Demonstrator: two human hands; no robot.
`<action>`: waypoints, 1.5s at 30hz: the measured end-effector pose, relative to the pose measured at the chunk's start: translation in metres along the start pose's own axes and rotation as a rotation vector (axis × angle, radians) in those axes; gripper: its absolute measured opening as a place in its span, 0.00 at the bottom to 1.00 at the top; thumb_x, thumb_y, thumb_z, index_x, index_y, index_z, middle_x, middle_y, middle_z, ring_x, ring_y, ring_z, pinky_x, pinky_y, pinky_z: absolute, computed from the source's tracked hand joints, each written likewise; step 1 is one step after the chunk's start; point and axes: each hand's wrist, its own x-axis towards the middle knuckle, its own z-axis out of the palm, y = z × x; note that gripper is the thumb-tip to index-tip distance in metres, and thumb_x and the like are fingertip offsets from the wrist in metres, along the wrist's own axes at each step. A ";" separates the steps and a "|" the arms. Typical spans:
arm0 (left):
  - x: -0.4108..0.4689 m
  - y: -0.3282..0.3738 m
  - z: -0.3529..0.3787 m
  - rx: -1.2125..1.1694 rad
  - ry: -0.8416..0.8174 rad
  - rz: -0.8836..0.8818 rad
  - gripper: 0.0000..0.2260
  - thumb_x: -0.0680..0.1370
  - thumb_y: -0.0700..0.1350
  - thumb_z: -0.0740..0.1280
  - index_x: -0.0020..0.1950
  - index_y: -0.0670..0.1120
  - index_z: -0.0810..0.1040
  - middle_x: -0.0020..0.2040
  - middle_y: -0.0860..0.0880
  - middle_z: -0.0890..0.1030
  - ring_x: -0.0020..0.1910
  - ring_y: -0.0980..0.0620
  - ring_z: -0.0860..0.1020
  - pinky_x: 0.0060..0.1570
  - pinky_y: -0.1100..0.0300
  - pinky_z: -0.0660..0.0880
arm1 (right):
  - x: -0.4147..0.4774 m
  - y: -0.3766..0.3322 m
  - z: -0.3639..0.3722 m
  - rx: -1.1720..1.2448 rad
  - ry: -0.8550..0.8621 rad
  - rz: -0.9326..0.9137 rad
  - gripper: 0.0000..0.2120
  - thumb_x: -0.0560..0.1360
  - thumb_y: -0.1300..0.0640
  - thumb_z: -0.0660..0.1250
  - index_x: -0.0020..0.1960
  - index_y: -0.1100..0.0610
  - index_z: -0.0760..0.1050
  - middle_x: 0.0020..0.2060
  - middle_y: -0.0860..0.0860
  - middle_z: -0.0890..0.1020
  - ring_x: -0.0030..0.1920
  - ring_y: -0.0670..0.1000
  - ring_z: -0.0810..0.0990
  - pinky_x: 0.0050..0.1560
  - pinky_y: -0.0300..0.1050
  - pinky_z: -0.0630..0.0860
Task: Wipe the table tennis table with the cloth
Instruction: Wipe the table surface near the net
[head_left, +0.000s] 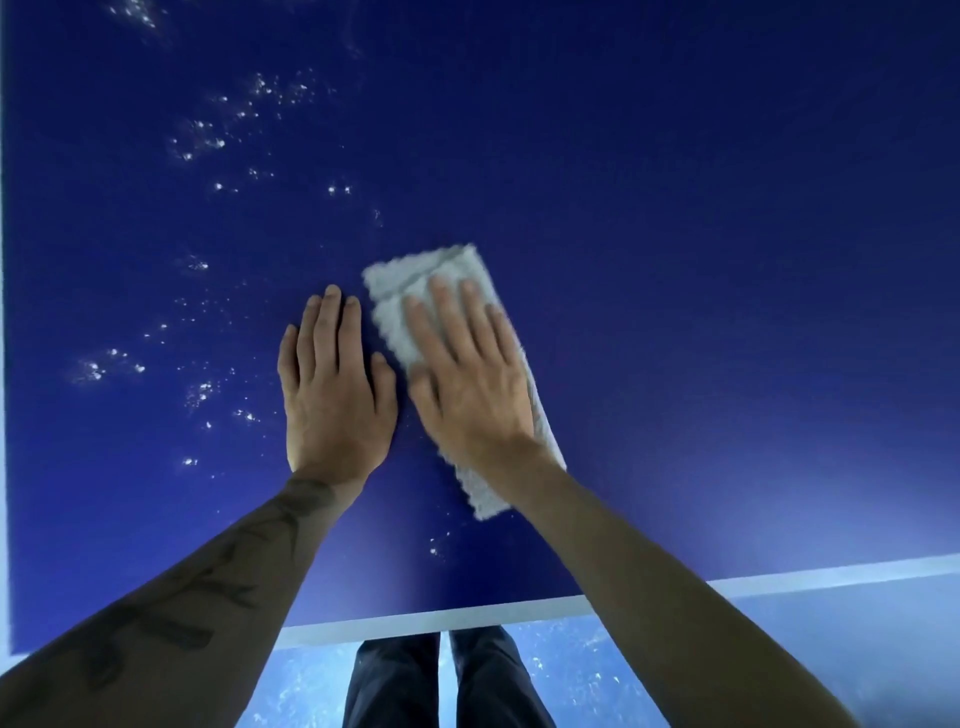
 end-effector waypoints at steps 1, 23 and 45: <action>0.000 0.000 0.000 0.000 0.005 0.002 0.26 0.85 0.47 0.54 0.82 0.38 0.61 0.84 0.41 0.61 0.83 0.41 0.58 0.82 0.42 0.53 | -0.014 0.006 0.001 -0.008 -0.017 -0.066 0.30 0.86 0.48 0.50 0.87 0.51 0.50 0.87 0.53 0.49 0.86 0.57 0.44 0.85 0.58 0.47; -0.002 0.002 -0.004 -0.019 -0.002 -0.014 0.26 0.84 0.45 0.52 0.82 0.39 0.62 0.84 0.42 0.60 0.83 0.42 0.57 0.83 0.45 0.50 | -0.039 0.072 -0.015 -0.038 0.035 0.229 0.29 0.88 0.47 0.47 0.88 0.51 0.49 0.87 0.54 0.50 0.86 0.57 0.45 0.85 0.58 0.49; -0.040 -0.038 -0.031 -0.013 -0.009 0.051 0.24 0.86 0.46 0.56 0.81 0.38 0.64 0.83 0.40 0.62 0.82 0.39 0.61 0.81 0.41 0.55 | -0.049 -0.011 0.006 0.027 0.074 0.305 0.30 0.87 0.46 0.46 0.88 0.52 0.46 0.87 0.56 0.47 0.86 0.59 0.44 0.85 0.60 0.48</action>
